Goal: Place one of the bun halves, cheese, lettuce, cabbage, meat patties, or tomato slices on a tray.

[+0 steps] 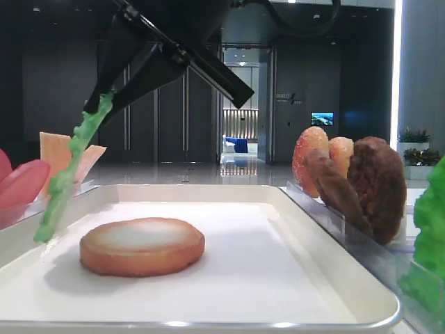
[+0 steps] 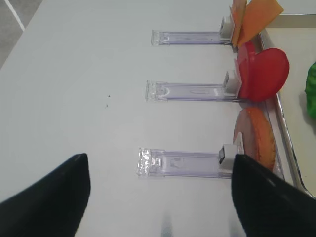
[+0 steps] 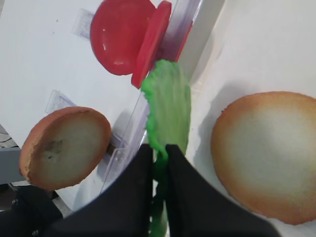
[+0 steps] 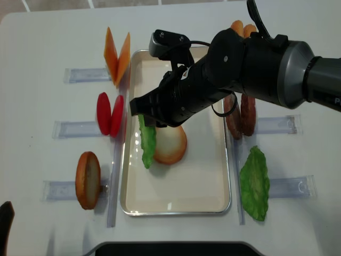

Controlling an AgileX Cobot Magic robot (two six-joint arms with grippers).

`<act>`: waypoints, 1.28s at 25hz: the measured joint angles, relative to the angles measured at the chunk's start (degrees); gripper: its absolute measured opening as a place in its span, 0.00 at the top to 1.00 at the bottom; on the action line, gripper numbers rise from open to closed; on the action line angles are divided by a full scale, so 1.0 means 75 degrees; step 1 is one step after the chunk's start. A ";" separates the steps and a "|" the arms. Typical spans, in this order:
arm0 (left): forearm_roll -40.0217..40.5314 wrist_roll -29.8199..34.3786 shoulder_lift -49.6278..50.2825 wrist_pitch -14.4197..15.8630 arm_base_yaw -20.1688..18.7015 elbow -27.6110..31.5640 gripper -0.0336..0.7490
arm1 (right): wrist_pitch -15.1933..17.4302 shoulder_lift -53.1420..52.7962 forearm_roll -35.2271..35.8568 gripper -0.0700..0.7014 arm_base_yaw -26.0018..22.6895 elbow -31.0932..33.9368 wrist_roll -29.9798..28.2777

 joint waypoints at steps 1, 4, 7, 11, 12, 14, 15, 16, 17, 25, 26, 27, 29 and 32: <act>0.0000 0.0000 0.0000 0.0000 0.0000 0.0000 0.07 | -0.0008 0.0000 0.0000 0.86 -0.0008 0.0000 -0.0017; 0.0000 0.0000 0.0000 0.0000 0.0000 0.0000 0.07 | -0.0008 0.0003 0.0000 0.86 -0.0015 0.0000 -0.0068; 0.0000 0.0000 0.0000 0.0000 0.0000 0.0000 0.07 | 0.0031 0.0003 -0.0018 0.85 -0.0065 0.0000 -0.0225; 0.0000 0.0000 0.0000 0.0000 0.0000 0.0000 0.07 | 0.0086 0.0003 -0.0274 0.68 -0.0179 0.0000 -0.0285; 0.0000 0.0000 0.0000 0.0000 0.0000 0.0000 0.07 | 0.0086 0.0003 -0.0378 0.61 -0.0196 0.0000 -0.0293; 0.0000 0.0000 0.0000 0.0000 0.0000 0.0000 0.07 | 0.0116 0.0003 -0.0638 0.48 -0.0233 0.0000 -0.0302; 0.0000 0.0000 0.0000 0.0000 0.0000 0.0000 0.07 | 0.0135 0.0003 -0.0814 0.42 -0.0249 0.0000 -0.0302; 0.0000 0.0000 0.0000 0.0000 0.0000 0.0000 0.07 | 0.0160 0.0003 -0.1026 0.37 -0.0267 0.0000 -0.0302; 0.0000 0.0000 0.0000 0.0000 0.0000 0.0000 0.07 | 0.0224 0.0003 -0.1206 0.33 -0.0302 0.0000 -0.0302; 0.0000 0.0000 0.0000 0.0000 0.0000 0.0000 0.07 | 0.0578 -0.0736 -0.1889 0.20 -0.0963 0.0000 -0.0200; 0.0000 0.0000 0.0000 0.0000 0.0000 0.0000 0.07 | 0.0629 -0.0875 -0.1980 0.20 -0.0991 0.0000 -0.0135; 0.0000 0.0000 0.0000 0.0000 0.0000 0.0000 0.07 | 0.0685 -0.0981 -0.2119 0.20 -0.1000 0.0000 0.0006; 0.0000 0.0000 0.0000 0.0000 0.0000 0.0000 0.07 | 0.0863 -0.1213 -0.2365 0.19 -0.1006 -0.0011 0.0318; 0.0000 0.0000 0.0000 0.0000 0.0000 0.0000 0.07 | 0.1258 -0.1467 -0.2666 0.19 -0.1006 -0.0158 0.0654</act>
